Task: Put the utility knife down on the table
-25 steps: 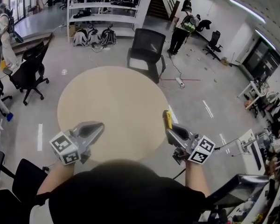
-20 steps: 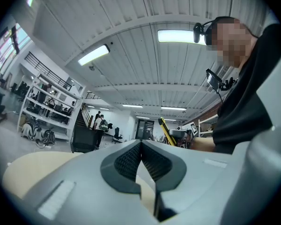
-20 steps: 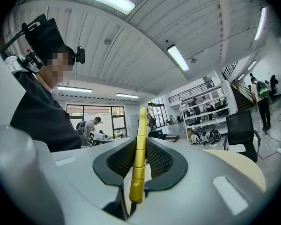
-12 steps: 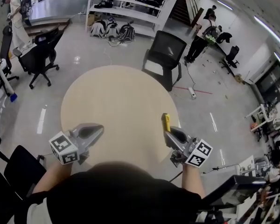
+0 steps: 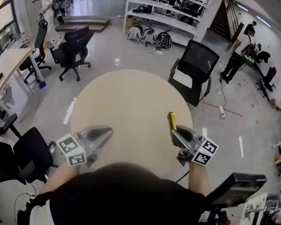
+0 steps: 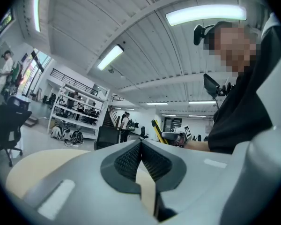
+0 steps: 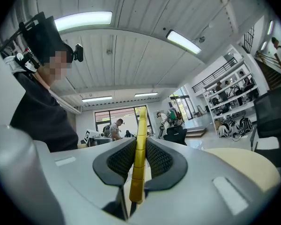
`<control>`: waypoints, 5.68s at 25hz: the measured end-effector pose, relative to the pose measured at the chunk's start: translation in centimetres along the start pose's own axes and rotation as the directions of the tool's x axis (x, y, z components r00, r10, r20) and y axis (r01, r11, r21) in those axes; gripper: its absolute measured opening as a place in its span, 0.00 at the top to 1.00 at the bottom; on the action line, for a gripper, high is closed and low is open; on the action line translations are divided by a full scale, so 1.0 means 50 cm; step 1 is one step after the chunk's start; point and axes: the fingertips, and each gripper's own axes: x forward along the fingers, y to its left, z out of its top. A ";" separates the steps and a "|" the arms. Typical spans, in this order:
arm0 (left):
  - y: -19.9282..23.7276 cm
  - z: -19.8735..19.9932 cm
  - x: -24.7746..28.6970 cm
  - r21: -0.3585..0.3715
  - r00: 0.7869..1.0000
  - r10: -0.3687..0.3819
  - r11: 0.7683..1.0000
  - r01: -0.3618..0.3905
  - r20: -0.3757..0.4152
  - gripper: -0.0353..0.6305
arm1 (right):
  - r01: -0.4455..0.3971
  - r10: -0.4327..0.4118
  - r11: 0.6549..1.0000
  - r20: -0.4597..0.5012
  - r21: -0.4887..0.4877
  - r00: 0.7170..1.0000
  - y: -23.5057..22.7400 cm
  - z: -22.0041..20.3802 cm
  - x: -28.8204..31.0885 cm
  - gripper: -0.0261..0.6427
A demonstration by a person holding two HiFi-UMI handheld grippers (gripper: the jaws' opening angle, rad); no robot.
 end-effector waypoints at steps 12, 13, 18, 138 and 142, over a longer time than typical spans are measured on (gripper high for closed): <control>0.168 0.006 -0.062 -0.025 0.999 0.043 0.999 -0.043 -0.007 0.95 | 0.000 0.001 0.997 -0.013 0.075 1.000 -0.034 -0.052 0.145 0.84; 0.181 0.005 -0.065 -0.032 0.999 0.037 0.999 -0.037 -0.008 0.95 | 0.009 -0.007 0.997 -0.020 0.078 1.000 -0.034 -0.056 0.157 0.84; 0.248 -0.007 -0.067 -0.033 1.000 0.022 0.999 -0.023 -0.013 0.95 | 0.021 -0.018 0.997 -0.041 0.076 0.999 -0.048 -0.070 0.215 0.84; 0.469 0.123 0.073 0.005 0.994 -0.074 0.997 0.074 0.075 0.95 | 0.216 -0.209 0.965 -0.059 0.150 0.976 -0.301 -0.028 0.373 0.94; 0.432 0.151 -0.003 0.012 0.991 -0.093 0.996 0.092 0.094 0.95 | 0.218 -0.215 0.966 -0.036 0.141 0.976 -0.200 -0.014 0.359 0.94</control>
